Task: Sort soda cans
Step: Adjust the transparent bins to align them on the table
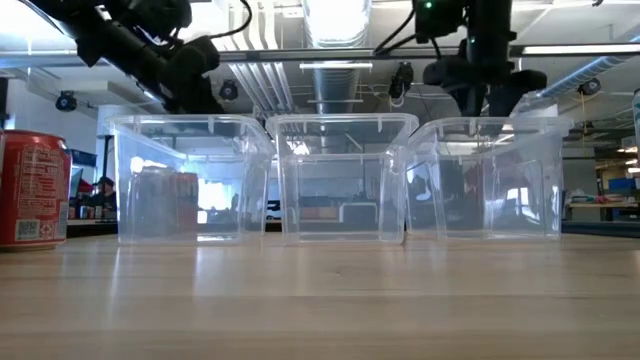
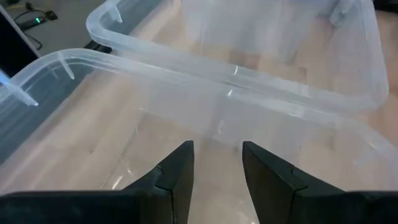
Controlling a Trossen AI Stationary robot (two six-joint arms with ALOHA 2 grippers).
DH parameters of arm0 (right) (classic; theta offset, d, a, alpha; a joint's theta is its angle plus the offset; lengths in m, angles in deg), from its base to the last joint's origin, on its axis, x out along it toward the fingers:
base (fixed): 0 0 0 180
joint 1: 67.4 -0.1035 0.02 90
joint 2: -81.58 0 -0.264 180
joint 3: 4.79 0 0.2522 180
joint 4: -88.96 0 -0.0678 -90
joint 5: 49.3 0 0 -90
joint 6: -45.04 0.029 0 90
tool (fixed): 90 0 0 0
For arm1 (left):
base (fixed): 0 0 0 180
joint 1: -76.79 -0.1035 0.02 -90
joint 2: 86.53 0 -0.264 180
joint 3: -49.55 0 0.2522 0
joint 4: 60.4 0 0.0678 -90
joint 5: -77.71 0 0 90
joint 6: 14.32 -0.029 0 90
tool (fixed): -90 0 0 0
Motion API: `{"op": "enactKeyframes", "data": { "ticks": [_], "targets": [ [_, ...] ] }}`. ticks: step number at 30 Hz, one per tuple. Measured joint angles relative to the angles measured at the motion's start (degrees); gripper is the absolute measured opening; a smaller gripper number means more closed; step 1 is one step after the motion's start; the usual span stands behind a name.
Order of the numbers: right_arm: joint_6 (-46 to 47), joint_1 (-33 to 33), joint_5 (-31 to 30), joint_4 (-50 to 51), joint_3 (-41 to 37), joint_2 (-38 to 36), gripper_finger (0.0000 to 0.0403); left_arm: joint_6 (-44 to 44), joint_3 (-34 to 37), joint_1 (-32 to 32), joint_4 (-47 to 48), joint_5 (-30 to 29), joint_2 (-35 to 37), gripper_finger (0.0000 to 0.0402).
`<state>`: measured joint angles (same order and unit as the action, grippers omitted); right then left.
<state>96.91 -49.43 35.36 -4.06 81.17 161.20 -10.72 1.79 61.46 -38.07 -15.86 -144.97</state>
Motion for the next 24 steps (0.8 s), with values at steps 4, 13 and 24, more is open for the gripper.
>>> {"op": "enactKeyframes", "data": {
  "ticks": [4, 13, 24],
  "targets": [
    [3.28, -2.51, 2.22, 0.03, 0.44, 1.67, 0.0203, -0.03, 0.0, 0.02, -0.51, 0.02, 0.01, 0.0121],
    [7.11, -5.45, 4.79, 1.26, 0.31, 1.83, 0.0203, -0.03, 0.07, 0.02, -0.14, 0.07, 0.01, 0.0121],
    [9.8, -8.7, 6.89, 3.02, -0.08, 2.22, 0.0203, -0.05, 0.09, 0.02, -0.16, 0.11, 0.01, 0.0121]
  ]
}}
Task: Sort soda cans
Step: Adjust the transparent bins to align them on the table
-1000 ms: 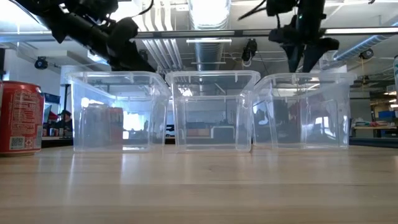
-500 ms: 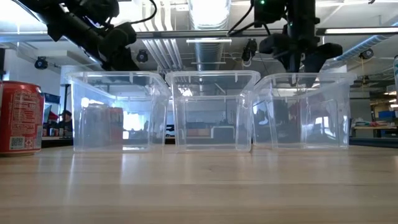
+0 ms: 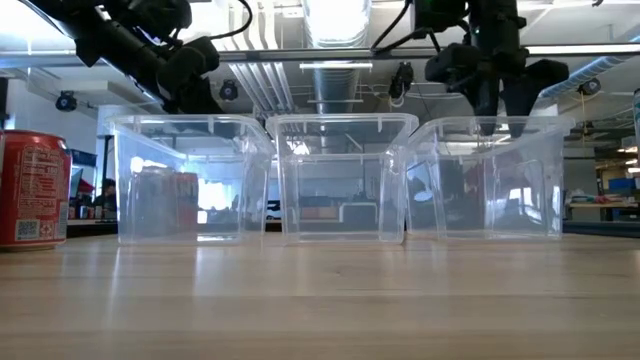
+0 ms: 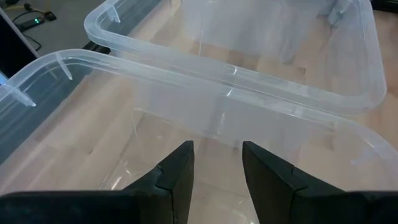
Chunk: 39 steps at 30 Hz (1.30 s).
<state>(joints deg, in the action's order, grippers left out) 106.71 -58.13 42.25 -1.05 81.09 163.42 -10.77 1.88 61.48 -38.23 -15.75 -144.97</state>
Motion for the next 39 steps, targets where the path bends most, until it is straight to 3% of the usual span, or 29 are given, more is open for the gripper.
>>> {"op": "enactKeyframes", "data": {
  "ticks": [12, 20, 26, 32, 39],
  "targets": [
    [-1.11, -1.09, -0.54, 1.07, 1.45, -0.04, 0.0203, -1.35, 0.09, 0.66, 2.54, 0.07, 0.04, 0.0121],
    [-7.46, -1.46, -11.93, 1.71, 10.87, -0.13, 0.0203, -3.81, 0.11, 1.51, 0.42, 0.06, -0.2, 0.0121],
    [-13.56, -1.55, -14.05, 0.06, 15.24, -0.11, 0.0203, -7.94, 0.11, 1.32, -2.05, -5.2, -2.72, 0.0121],
    [-14.39, -3.59, -15.24, -6.58, 14.93, 0.56, 0.0203, -10.44, -4.21, 0.89, -1.59, -4.59, -9.02, 0.0121],
    [-14.38, -7.45, -15.14, -8.77, 14.88, 2.26, 0.0203, -12.82, -13.41, 0.2, 8.96, -4.44, -16.6, 0.0121]
  ]
}}
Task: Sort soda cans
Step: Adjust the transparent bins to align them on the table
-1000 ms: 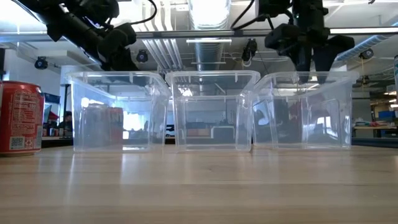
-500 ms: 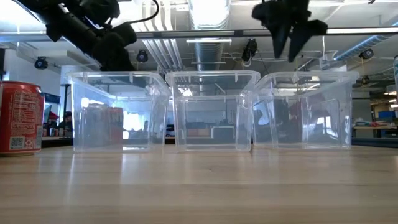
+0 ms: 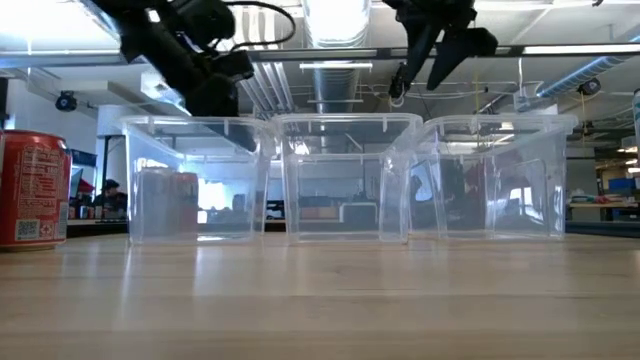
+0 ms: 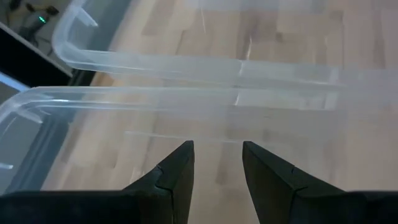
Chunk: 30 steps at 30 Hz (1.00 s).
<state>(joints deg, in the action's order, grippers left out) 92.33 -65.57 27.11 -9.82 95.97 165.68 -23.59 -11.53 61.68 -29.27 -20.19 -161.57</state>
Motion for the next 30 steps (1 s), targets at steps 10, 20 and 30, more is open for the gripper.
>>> {"op": "enactKeyframes", "data": {
  "ticks": [10, 20, 30],
  "targets": [
    [-0.27, -2.1, 0.0, 0.0, -0.02, 0.45, 0.0203, -5.74, -8.11, -1.43, 13.5, -1.18, -1.0, 0.0121],
    [-0.96, -2.1, -1.44, -0.06, -0.45, 0.47, 0.0203, -6.45, -9.52, -4.52, 15.29, 3.01, -3.97, 0.0121],
    [-16.44, 1.41, -1.48, 0.63, -2.58, 3.24, 0.0203, -6.91, -9.54, -3.57, 12.56, 4.37, -5.79, 0.0121]
  ]
}}
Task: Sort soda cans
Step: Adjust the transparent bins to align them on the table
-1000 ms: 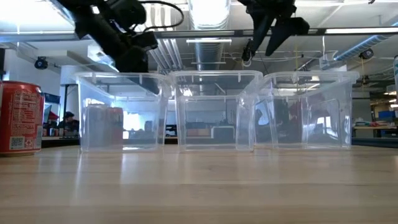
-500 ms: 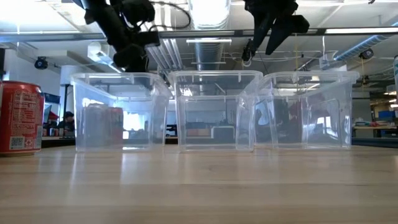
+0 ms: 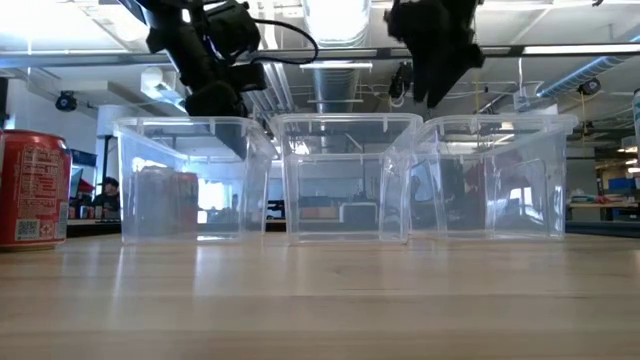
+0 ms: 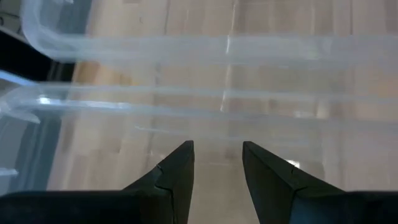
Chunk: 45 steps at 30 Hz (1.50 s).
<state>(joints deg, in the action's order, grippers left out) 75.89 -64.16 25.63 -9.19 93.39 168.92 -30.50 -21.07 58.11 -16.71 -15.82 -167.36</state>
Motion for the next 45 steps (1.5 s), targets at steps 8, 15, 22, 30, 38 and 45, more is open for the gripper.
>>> {"op": "enactKeyframes", "data": {
  "ticks": [8, 15, 22, 30, 38, 45],
  "targets": [
    [-6.03, 6.04, -0.14, 2.02, 0.59, 0.78, 0.0203, -0.08, 0.0, 0.12, -2.35, 0.02, -1.48, 0.0121],
    [-9.79, 6.93, 0.01, 2.97, 0.46, 1.69, 0.0203, -0.03, 0.0, 0.29, -3.38, 0.09, -4.08, 0.0121],
    [-9.57, 9.59, 0.58, 11.34, -1.83, 1.54, 0.0203, 0.68, 0.0, 0.29, -2.89, 0.09, -3.25, 0.0121],
    [-2.07, 11.41, 5.08, 12.63, -5.25, -0.33, 0.0203, 1.62, -0.02, 0.29, -1.82, -0.13, -0.44, 0.0121],
    [-0.32, 11.54, 5.0, 13.95, -8.39, -1.99, 0.0203, 2.34, -0.02, 0.43, 5.19, -0.1, 1.6, 0.0121],
    [2.72, 12.51, 5.0, 14.5, -9.66, -3.53, 0.0203, 3.42, -0.02, 0.97, 8.67, 3.43, 3.16, 0.0121]
  ]
}}
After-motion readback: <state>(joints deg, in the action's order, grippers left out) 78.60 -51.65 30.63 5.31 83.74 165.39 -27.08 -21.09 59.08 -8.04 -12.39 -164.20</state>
